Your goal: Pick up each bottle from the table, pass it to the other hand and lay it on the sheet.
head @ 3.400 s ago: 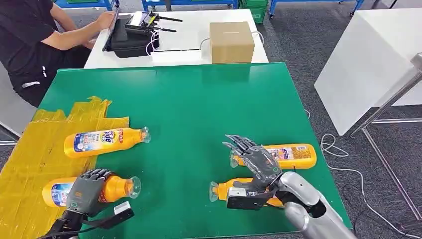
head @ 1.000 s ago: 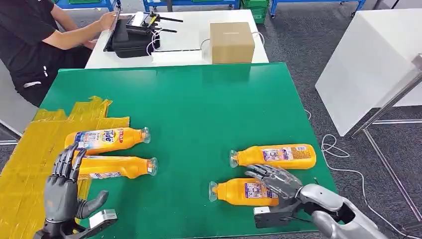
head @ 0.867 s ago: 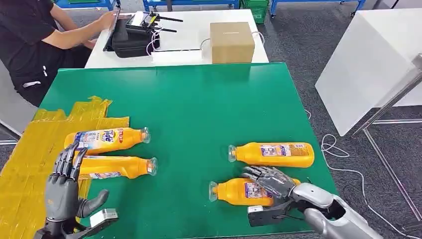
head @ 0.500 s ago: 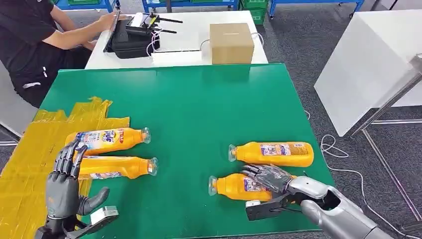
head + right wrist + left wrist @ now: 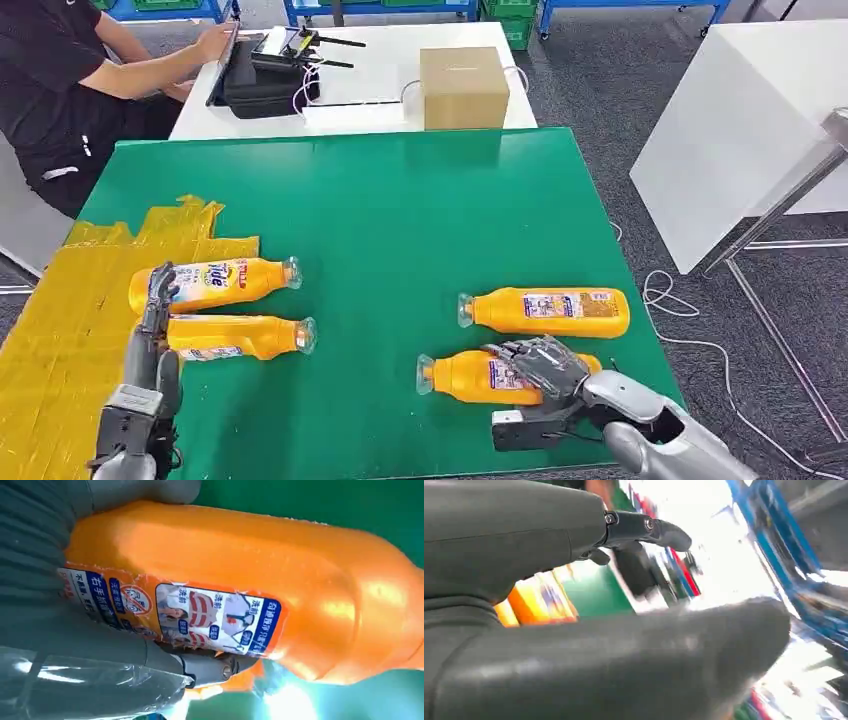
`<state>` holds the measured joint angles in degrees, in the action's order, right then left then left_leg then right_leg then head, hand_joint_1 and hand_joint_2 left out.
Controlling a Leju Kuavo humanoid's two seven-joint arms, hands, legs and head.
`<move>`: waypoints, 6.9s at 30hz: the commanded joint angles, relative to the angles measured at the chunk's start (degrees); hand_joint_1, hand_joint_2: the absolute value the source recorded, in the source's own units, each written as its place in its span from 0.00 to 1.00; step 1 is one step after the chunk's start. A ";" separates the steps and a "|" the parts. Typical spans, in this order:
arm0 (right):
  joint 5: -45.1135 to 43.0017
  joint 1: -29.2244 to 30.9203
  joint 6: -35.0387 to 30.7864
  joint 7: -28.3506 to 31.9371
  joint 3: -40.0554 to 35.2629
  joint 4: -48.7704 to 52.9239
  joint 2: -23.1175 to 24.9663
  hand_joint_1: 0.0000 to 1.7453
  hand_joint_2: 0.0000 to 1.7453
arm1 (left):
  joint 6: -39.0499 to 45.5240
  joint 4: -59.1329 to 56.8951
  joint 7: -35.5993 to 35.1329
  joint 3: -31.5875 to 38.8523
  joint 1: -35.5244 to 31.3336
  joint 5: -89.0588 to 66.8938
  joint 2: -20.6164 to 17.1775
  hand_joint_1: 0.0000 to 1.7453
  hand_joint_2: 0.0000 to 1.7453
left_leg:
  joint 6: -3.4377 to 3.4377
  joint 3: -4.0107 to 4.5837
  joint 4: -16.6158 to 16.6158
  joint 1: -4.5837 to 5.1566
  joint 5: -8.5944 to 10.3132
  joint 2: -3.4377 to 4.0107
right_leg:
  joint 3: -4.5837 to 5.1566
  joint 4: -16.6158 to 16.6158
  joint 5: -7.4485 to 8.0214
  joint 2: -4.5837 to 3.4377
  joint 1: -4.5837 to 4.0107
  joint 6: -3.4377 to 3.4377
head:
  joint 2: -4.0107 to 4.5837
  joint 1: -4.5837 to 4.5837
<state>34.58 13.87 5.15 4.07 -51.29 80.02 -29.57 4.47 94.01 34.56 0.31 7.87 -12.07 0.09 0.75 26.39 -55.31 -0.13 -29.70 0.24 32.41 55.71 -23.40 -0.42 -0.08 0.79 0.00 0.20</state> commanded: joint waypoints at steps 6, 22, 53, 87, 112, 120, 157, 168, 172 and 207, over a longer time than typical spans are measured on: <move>-10.04 -8.75 -0.39 8.64 21.68 9.68 18.30 1.00 1.00 | -22.17 4.41 -1.95 6.16 4.17 18.31 8.67 0.00 1.00 | -0.05 0.32 -0.01 -0.04 -0.05 0.16 | 0.38 0.03 0.06 -0.16 -0.01 0.00 | 0.00 0.04; -11.40 0.97 0.22 7.45 19.77 -0.96 26.16 1.00 1.00 | -21.78 0.51 -4.37 -4.56 1.96 21.06 9.79 0.00 1.00 | 0.01 0.25 0.05 -0.06 0.06 0.12 | 0.24 -0.10 0.12 -0.14 0.02 0.04 | 0.00 0.02; -12.21 13.90 0.44 4.82 10.26 -14.88 36.97 1.00 1.00 | -24.97 -8.48 -7.12 -7.21 -3.38 26.00 9.90 0.00 1.00 | 0.00 0.31 0.07 0.06 0.09 0.11 | 0.40 0.02 0.05 -0.11 0.12 -0.01 | 0.00 0.02; -15.37 10.63 0.80 5.86 -11.27 -23.45 45.79 1.00 1.00 | -25.67 -13.51 -6.14 -3.29 -5.03 27.57 10.98 0.00 1.00 | -0.03 0.33 0.11 -0.01 0.14 -0.24 | 0.36 -0.05 0.00 0.20 -0.03 0.01 | 0.00 0.00; -15.24 10.65 0.79 5.90 -10.59 -25.29 46.17 1.00 1.00 | -21.08 -12.24 -4.42 -6.77 -5.41 18.54 9.43 1.00 1.00 | -0.04 0.31 0.08 -0.04 0.12 -0.29 | 0.35 -0.04 -0.04 0.26 -0.06 0.01 | 0.00 0.00; -15.29 10.90 1.03 6.07 -10.72 -25.82 46.24 1.00 1.00 | -21.25 -13.98 -4.38 -7.54 -6.18 17.90 8.98 1.00 1.00 | -0.05 0.30 0.09 -0.04 0.13 -0.32 | 0.32 -0.05 -0.03 0.29 -0.06 0.01 | 0.00 0.00; -12.77 6.54 -1.92 6.68 -4.54 -18.46 41.83 0.00 0.00 | -18.41 -9.42 -3.39 0.55 -3.90 16.82 9.54 1.00 1.00 | -0.04 0.32 0.07 -0.05 0.11 -0.19 | 0.37 -0.06 0.00 0.16 -0.06 0.01 | 0.00 0.00; -12.38 5.99 -2.00 6.63 -4.30 -18.13 41.68 0.00 0.00 | -15.28 -8.23 -3.15 1.45 -3.75 14.48 10.19 1.00 1.00 | -0.04 0.29 0.07 -0.07 0.09 -0.21 | 0.32 -0.07 -0.02 0.18 -0.08 0.02 | 0.00 0.00; -12.29 5.83 -2.04 6.62 -4.25 -17.98 41.54 0.00 0.00 | -14.24 -7.93 -3.08 1.70 -3.70 13.67 10.27 1.00 1.00 | -0.03 0.33 0.05 -0.05 0.10 -0.20 | 0.37 -0.04 -0.02 0.18 -0.06 0.01 | 0.00 -0.02; -14.88 6.56 -1.73 8.86 -4.82 -12.12 35.60 0.00 0.00 | 34.16 -26.66 -12.71 11.22 -17.39 -46.66 -4.38 1.00 1.00 | -0.08 0.22 0.16 -0.08 0.17 -0.15 | 0.27 -0.09 0.05 0.12 -0.09 -0.01 | 0.00 0.00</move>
<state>21.01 18.50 3.63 12.11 -54.68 63.82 13.20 30.82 82.87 29.67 10.36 -3.39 -36.80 5.46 0.73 26.80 -55.31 -0.14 -29.58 0.15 32.90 55.78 -23.40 -0.36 -0.10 0.76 0.00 0.20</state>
